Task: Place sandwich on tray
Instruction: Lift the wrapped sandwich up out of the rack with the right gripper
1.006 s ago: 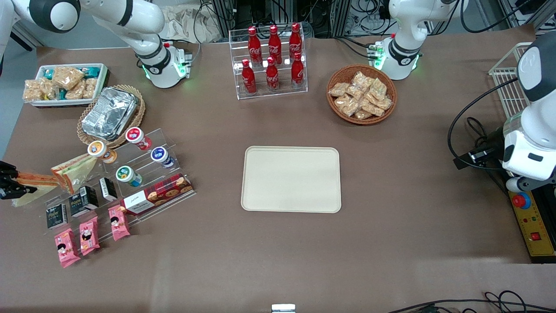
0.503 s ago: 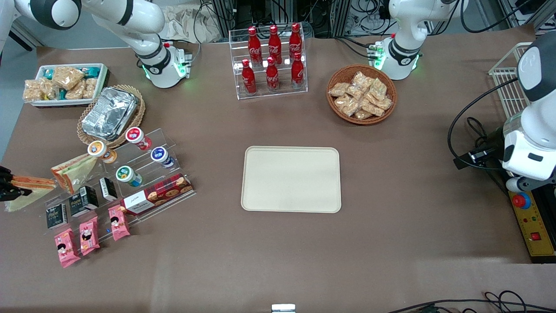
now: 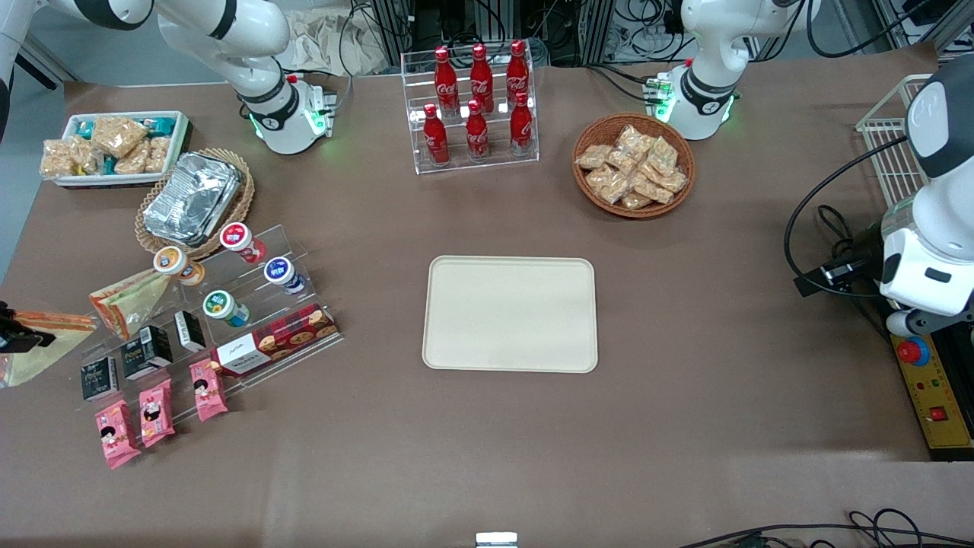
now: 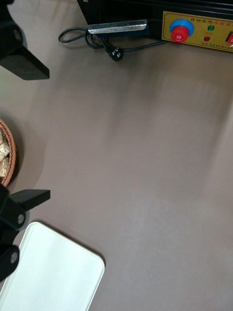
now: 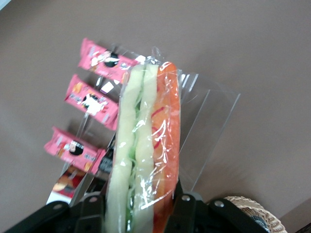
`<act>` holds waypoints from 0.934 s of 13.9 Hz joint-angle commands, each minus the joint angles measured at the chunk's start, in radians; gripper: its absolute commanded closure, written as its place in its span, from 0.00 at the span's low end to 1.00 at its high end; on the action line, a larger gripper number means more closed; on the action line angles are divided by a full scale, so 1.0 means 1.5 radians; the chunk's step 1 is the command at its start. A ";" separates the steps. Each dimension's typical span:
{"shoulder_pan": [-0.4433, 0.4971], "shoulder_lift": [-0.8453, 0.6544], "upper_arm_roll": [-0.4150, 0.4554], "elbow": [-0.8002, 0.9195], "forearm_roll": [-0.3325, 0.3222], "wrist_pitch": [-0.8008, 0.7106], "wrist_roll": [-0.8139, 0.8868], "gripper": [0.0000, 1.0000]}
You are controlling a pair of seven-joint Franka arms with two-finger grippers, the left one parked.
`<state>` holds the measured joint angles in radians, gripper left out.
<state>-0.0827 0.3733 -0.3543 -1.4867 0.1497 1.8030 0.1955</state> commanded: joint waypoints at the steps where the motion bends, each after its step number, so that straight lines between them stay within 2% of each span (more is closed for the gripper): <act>1: 0.015 -0.004 0.001 0.057 -0.008 -0.077 -0.089 0.53; 6: 0.106 -0.022 0.000 0.081 -0.008 -0.144 -0.116 0.54; 13: 0.296 -0.050 0.001 0.081 -0.008 -0.156 -0.116 0.54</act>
<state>0.2930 0.3082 -0.3468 -1.3730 0.1492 1.5929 0.0356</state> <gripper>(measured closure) 0.533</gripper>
